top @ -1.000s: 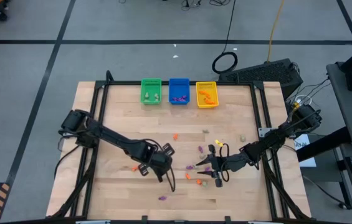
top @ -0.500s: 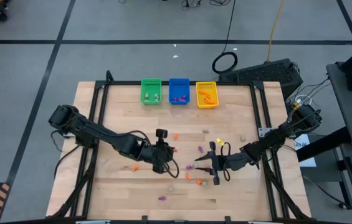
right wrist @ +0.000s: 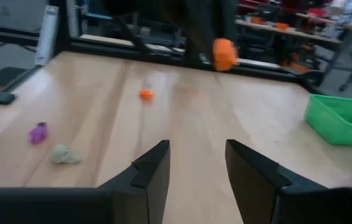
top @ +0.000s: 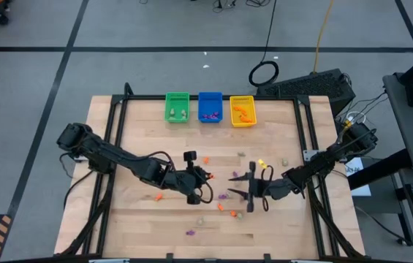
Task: Sort Halloween decoration
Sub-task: Put the orange skeleton toy into the yellow bin
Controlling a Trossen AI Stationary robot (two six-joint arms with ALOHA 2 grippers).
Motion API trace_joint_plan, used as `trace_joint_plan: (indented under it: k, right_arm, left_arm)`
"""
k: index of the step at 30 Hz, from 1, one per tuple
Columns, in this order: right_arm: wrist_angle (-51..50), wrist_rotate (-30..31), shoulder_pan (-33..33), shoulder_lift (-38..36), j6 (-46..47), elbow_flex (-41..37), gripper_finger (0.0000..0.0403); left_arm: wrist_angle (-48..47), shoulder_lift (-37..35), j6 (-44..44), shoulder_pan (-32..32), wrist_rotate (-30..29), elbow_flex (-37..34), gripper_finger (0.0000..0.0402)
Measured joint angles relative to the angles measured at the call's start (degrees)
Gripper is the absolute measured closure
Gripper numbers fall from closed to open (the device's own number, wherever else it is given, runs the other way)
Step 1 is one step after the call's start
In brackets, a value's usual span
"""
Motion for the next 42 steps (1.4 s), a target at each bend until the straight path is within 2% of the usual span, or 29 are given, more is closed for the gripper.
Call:
trace_joint_plan:
  k: [7,12,14,18,21,24,29,35,42]
  right_arm:
    - [0.02,0.62,0.0,0.0,0.02,0.0,0.0259]
    - [-0.03,0.55,0.0,0.0,0.36,0.0,0.0259]
    - [-0.19,0.51,0.0,0.0,0.44,0.0,0.0259]
    - [0.78,0.55,0.0,0.01,0.45,0.0,0.0259]
    - [6.7,2.07,-0.41,0.04,0.17,0.0,0.0259]
    - [12.25,2.13,-1.66,0.0,1.18,0.0,0.0259]
    - [13.28,1.68,-2.49,0.02,3.27,0.0,0.0259]
    - [16.58,-3.17,-4.07,0.05,3.19,0.0,0.0254]
    - [17.55,-7.14,-6.69,0.2,0.69,0.4,0.0219]
  left_arm:
    - [1.1,0.0,-14.22,-0.08,0.2,0.0,0.0368]
    - [1.18,0.0,-27.74,-0.08,0.24,0.0,0.0362]
    - [1.17,0.0,-30.09,-0.08,0.26,0.0,0.0362]
    - [1.15,0.0,-26.8,-0.04,0.26,0.0,0.0361]
    - [1.1,0.0,-23.51,-0.01,0.24,0.0,0.0361]
    - [1.11,0.0,-23.36,-0.01,0.24,0.0,0.0361]
    - [1.09,0.0,-23.29,0.06,0.24,-0.02,0.0361]
    - [1.04,0.0,-23.26,0.93,-0.04,-0.02,0.0361]
    - [1.64,0.01,-23.6,2.72,-0.15,-0.04,0.0361]
